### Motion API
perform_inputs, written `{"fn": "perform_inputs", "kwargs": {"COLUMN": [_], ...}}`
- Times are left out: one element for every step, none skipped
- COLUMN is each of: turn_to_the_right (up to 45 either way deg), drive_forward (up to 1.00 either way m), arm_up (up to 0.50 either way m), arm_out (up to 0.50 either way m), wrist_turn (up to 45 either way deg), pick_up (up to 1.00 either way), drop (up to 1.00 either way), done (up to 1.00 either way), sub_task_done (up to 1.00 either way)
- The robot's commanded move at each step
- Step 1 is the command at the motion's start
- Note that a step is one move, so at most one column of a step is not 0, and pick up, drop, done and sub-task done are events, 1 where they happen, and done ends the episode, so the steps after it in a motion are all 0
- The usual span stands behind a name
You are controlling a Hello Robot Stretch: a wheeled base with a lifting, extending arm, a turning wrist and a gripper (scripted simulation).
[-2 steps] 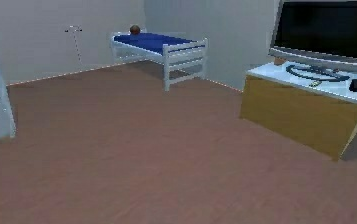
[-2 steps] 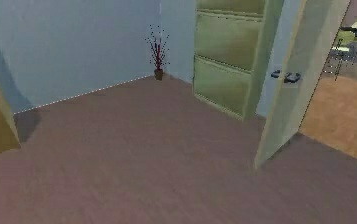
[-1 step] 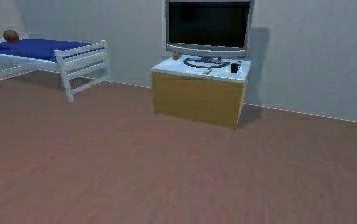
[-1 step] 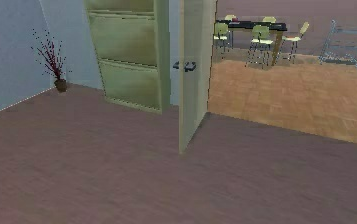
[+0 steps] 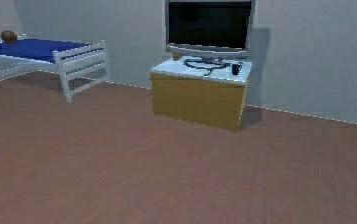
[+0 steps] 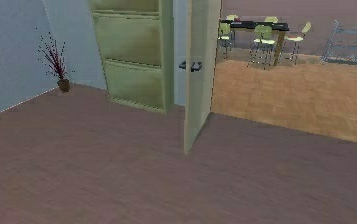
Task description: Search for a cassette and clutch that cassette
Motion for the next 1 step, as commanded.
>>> {"fn": "perform_inputs", "kwargs": {"turn_to_the_right": [-45.0], "drive_forward": [0.0], "arm_up": [0.0], "arm_out": [0.0], "wrist_turn": [0.0], "pick_up": [0.0], "drop": [0.0], "done": [0.0], "sub_task_done": [0.0]}}
